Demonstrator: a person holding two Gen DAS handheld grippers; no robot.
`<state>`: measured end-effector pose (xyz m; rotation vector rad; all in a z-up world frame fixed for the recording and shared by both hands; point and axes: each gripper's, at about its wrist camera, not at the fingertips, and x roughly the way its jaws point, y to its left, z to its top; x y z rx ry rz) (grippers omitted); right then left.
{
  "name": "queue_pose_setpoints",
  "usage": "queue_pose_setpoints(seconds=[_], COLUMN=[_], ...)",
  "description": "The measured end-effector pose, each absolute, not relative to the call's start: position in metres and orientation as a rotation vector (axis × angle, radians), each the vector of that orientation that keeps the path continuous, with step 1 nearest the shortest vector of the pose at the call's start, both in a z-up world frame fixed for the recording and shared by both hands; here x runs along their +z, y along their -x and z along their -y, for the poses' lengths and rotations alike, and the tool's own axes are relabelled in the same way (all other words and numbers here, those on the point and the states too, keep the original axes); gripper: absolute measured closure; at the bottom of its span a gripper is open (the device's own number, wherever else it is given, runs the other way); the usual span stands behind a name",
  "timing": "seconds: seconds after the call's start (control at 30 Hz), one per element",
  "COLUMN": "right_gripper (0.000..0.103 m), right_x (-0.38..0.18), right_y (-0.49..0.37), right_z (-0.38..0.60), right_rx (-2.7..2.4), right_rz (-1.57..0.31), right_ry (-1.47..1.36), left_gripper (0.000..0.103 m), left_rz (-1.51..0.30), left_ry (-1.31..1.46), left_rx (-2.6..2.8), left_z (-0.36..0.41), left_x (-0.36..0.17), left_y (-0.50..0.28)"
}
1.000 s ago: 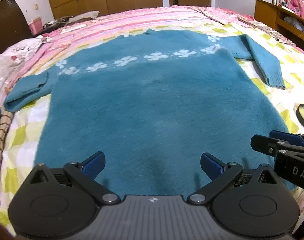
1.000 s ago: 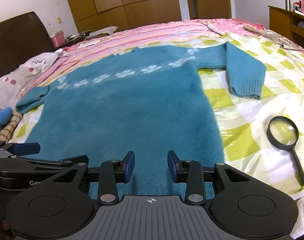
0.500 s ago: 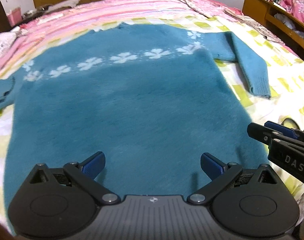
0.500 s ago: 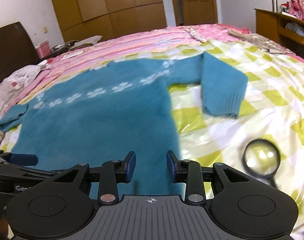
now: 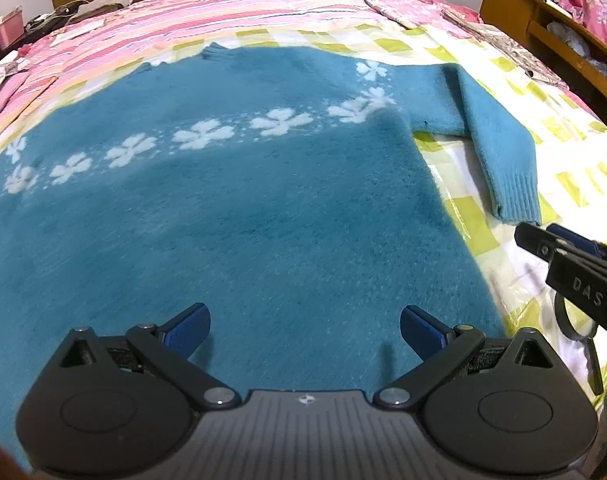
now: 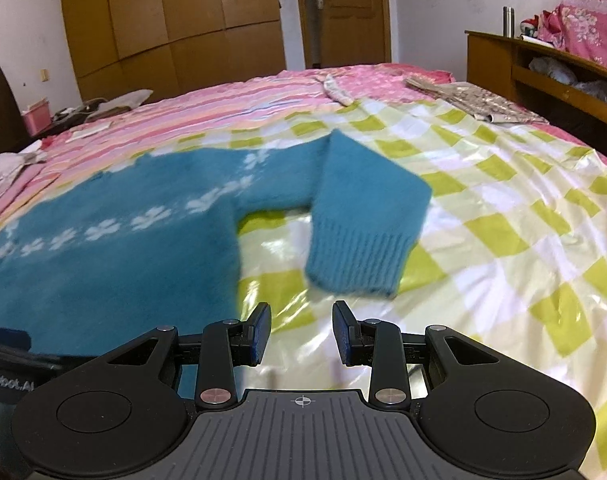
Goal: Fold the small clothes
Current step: 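Reach the right gripper to a sleeve cuff and close on it, then lift the sleeve with the right gripper and carry it across the body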
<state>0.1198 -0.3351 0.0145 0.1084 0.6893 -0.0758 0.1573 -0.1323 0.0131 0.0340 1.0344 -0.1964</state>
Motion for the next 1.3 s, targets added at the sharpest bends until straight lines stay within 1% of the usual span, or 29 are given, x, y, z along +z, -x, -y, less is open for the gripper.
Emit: queue_pose_setpoints(seconds=[0.13,0.63,0.73,0.97,1.03,1.1,1.13,1.2,1.23,1.3], right_gripper=[0.068,0.067,0.061,0.061,0.065,0.074,0.081,0.089,0.098,0.098], right_x=[0.008,-0.015,-0.016,-0.026,-0.025,-0.023,-0.021,-0.016,-0.012,-0.003], right_y=[-0.134,-0.150,-0.154,-0.182,-0.187,-0.190,-0.191,-0.192,-0.193,-0.194], right_z=[0.339,0.345,0.339,0.330,0.331,0.336,0.340,0.349,0.353,0.361], right_rx=[-0.092,-0.111,-0.109,-0.156,-0.165,-0.169,-0.169,-0.144,-0.134,-0.109], right_rz=[-0.690,-0.702,-0.694,-0.684,-0.690,-0.708,-0.718,-0.743,-0.756,-0.778], right_ry=[-0.089,-0.035,-0.001,0.115,0.131,0.121,0.112,0.054,0.016,-0.081], left_gripper=[0.000,0.000,0.000,0.000,0.000,0.000,0.000,0.000,0.000,0.000], left_rz=[-1.032,-0.990,-0.973,-0.941,-0.939,-0.940,-0.938,-0.929,-0.923,-0.912], left_ry=[-0.057,-0.103,-0.107,-0.129,-0.124,-0.111,-0.104,-0.091,-0.083,-0.069], left_rx=[-0.183,-0.188,-0.190,-0.190,-0.188,-0.189,-0.189,-0.189,-0.189,-0.187], left_z=[0.139,0.135,0.133,0.127,0.124,0.121,0.119,0.115,0.112,0.106], left_x=[0.010,-0.004,-0.003,-0.002,-0.003,-0.003,-0.003,-0.001,0.001,0.003], left_y=[-0.163,-0.146,-0.142,-0.138,-0.138,-0.139,-0.139,-0.139,-0.139,-0.138])
